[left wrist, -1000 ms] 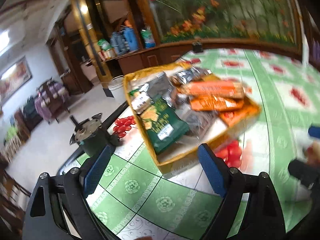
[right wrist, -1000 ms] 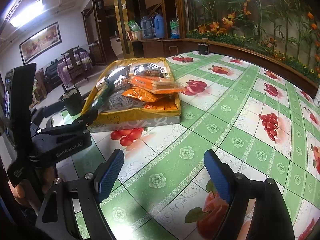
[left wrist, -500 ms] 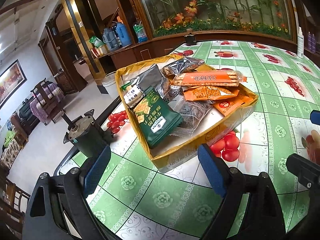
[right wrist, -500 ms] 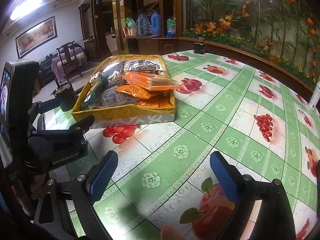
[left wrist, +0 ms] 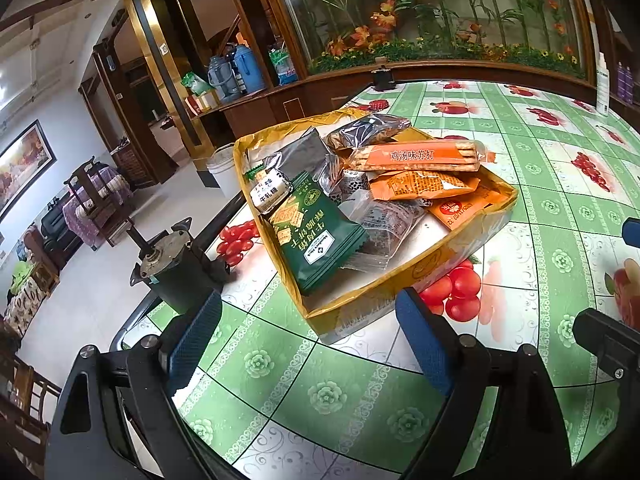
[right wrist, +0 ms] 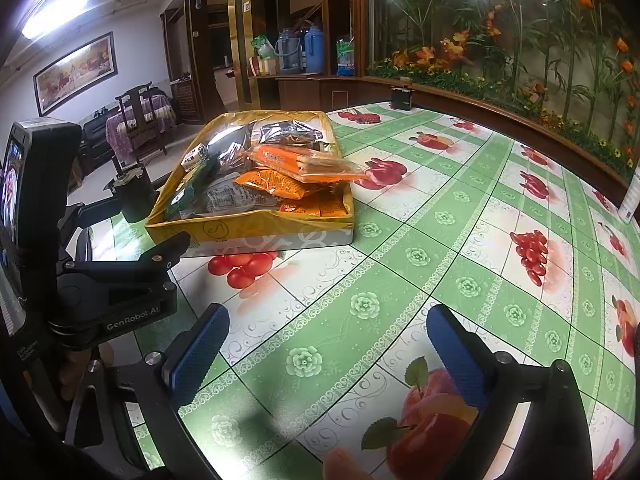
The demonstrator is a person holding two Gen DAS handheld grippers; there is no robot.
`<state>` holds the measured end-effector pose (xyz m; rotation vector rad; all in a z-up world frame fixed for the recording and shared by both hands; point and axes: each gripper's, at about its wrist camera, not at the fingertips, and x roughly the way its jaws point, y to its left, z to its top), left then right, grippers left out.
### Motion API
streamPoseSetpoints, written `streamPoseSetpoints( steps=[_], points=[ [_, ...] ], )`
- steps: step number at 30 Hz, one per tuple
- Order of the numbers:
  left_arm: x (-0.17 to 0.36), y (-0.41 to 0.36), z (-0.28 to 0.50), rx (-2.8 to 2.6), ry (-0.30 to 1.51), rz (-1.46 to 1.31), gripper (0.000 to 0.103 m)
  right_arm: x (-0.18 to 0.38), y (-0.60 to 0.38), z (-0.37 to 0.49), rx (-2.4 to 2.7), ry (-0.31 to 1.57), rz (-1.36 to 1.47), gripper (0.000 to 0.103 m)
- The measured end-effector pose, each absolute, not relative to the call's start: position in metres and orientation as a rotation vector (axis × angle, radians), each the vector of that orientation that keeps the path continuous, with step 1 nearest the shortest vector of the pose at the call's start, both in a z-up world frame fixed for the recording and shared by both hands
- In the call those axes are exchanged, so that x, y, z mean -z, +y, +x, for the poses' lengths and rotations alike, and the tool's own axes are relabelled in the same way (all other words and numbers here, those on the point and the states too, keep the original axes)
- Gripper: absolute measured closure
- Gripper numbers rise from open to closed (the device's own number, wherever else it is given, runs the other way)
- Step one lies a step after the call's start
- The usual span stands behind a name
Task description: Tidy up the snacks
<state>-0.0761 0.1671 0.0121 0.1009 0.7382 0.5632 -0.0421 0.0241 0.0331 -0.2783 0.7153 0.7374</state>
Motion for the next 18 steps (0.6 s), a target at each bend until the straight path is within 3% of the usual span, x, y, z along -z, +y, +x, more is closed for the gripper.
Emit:
streamPoseSetpoints(
  steps=[18],
  points=[
    [-0.0129, 0.1692, -0.0766, -0.573, 0.739, 0.084, 0.013, -0.0331, 0.025, -0.0424, -0.74, 0.717, -0.278, 0.003]
  ],
)
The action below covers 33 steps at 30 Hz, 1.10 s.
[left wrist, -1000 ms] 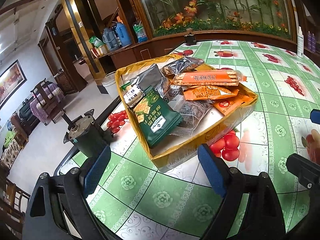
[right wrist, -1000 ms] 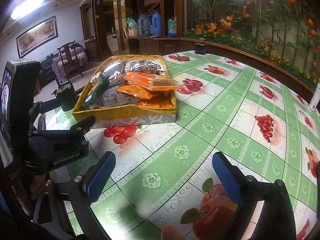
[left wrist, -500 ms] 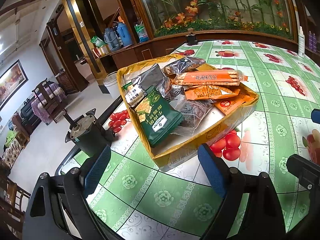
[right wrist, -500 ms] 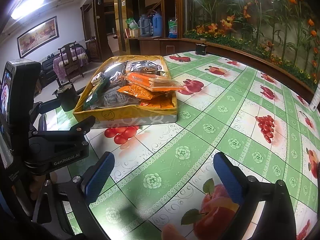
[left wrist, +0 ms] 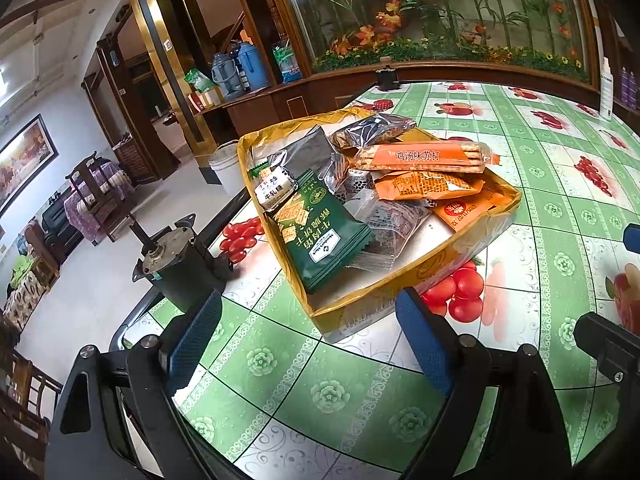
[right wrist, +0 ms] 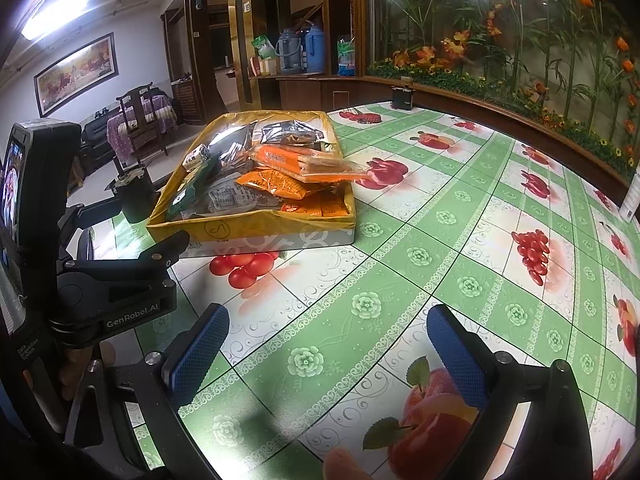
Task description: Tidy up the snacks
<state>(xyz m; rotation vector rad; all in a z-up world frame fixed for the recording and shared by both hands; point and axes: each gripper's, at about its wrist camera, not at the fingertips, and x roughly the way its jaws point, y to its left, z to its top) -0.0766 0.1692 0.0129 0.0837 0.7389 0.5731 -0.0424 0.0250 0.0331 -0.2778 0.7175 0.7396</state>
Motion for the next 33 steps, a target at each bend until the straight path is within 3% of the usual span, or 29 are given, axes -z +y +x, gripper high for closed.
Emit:
streamPoseSetpoints(
  steps=[33],
  points=[
    [-0.0199, 0.1708, -0.0788, -0.607, 0.73, 0.088, 0.013, -0.0332, 0.0251, -0.0425, -0.739, 0.717, -0.277, 0.003]
  ],
)
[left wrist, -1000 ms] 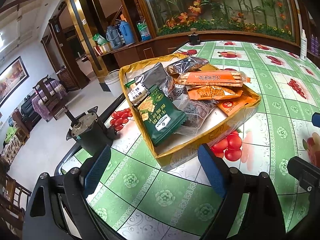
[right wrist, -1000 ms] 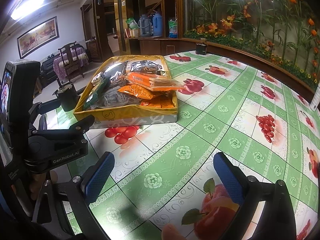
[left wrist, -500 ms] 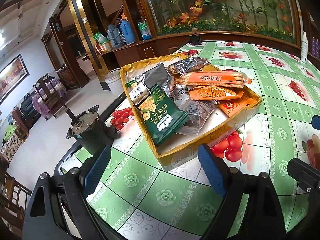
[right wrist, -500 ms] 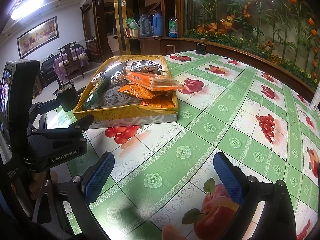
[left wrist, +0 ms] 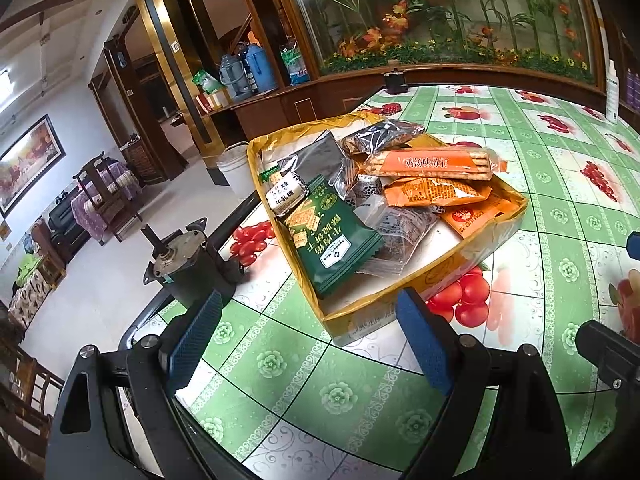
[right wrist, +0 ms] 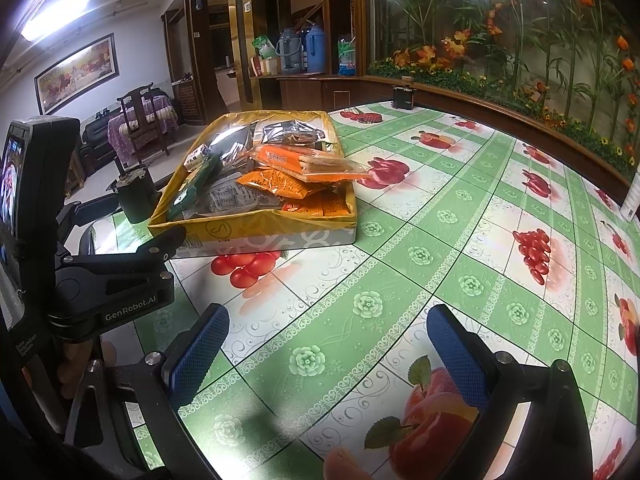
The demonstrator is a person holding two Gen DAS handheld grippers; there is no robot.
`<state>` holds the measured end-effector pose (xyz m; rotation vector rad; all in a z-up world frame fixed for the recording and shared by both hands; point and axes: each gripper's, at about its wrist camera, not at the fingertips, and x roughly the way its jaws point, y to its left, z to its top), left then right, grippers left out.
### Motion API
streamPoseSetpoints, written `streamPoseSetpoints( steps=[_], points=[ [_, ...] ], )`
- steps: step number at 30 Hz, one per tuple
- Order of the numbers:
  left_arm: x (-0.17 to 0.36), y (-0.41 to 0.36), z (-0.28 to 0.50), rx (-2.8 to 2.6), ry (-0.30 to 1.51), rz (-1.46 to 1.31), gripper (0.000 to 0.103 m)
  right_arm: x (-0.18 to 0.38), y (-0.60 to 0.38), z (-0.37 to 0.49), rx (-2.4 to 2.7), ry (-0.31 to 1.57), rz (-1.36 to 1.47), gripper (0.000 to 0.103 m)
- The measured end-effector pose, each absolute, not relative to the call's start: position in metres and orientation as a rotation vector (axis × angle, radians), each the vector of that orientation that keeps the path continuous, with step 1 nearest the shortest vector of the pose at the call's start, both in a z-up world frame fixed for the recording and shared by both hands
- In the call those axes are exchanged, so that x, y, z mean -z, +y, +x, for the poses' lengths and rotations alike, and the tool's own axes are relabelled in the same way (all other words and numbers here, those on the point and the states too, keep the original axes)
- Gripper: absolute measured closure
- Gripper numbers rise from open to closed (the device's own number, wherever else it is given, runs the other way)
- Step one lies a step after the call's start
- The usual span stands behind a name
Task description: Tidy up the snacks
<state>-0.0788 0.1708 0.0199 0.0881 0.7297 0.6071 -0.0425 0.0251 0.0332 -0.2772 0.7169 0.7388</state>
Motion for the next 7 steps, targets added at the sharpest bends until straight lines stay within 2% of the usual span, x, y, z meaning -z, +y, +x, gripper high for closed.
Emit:
streamPoseSetpoints(
  steps=[7],
  points=[
    [-0.0267, 0.1709, -0.0856, -0.603, 0.711, 0.079, 0.013, -0.033, 0.0239, -0.0432, -0.73, 0.714, -0.269, 0.003]
  ],
)
